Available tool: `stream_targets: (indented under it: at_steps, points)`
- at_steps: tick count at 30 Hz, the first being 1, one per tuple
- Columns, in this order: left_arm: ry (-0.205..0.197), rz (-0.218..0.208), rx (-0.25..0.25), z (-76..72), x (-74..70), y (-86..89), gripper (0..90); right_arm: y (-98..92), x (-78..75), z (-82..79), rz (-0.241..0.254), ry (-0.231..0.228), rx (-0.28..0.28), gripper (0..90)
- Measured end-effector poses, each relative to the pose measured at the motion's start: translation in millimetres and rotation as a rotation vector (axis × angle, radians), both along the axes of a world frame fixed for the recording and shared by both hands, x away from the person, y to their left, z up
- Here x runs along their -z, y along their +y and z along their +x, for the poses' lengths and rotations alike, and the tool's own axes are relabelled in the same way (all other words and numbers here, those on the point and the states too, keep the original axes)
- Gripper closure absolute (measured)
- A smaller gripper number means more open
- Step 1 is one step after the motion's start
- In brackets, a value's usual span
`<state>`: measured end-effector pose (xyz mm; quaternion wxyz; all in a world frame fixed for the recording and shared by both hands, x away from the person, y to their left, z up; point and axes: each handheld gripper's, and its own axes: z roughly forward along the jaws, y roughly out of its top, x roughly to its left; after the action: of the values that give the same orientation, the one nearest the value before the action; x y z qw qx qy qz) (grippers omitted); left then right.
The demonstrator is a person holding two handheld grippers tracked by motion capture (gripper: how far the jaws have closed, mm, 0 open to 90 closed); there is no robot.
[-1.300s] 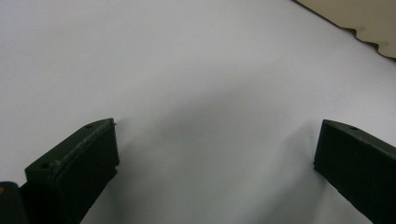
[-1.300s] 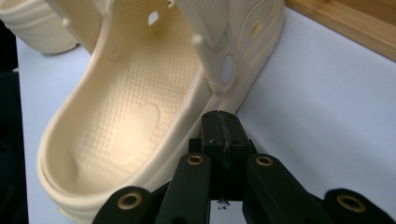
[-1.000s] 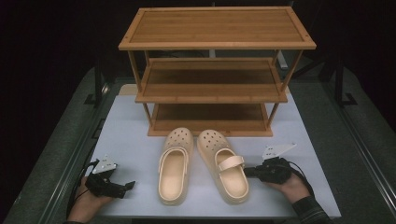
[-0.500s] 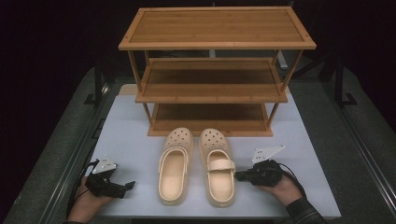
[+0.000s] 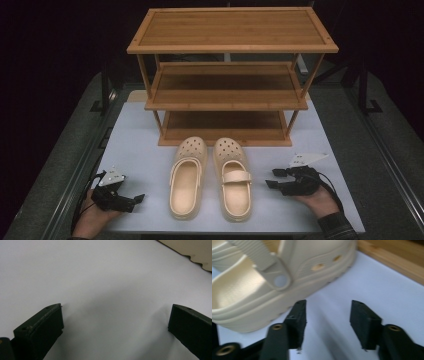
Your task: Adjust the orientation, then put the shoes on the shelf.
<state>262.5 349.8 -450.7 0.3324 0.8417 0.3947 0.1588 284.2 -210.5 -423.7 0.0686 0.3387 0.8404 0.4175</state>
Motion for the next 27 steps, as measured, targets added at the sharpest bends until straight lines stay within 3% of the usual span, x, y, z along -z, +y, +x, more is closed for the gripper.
stream_targets:
  at_steps: [7,12,23,27]
  points:
    - [0.016,-0.008,-0.005,1.2,-4.7,-0.4,0.0,-21.7,-2.8,-6.1,0.004,-0.01,0.077,31.0]
    - [0.01,-0.061,0.018,0.0,-15.1,-5.9,0.0,-26.6,-5.8,-9.4,0.029,-0.016,0.087,27.8]
    - [-0.036,-0.146,0.101,3.6,-45.9,-38.6,0.0,-9.6,-19.0,-13.7,0.079,-0.041,0.028,24.9]
    - [-0.05,-0.147,0.134,9.0,-54.0,-53.6,0.0,0.9,-22.1,-13.3,0.089,-0.037,-0.006,23.3]
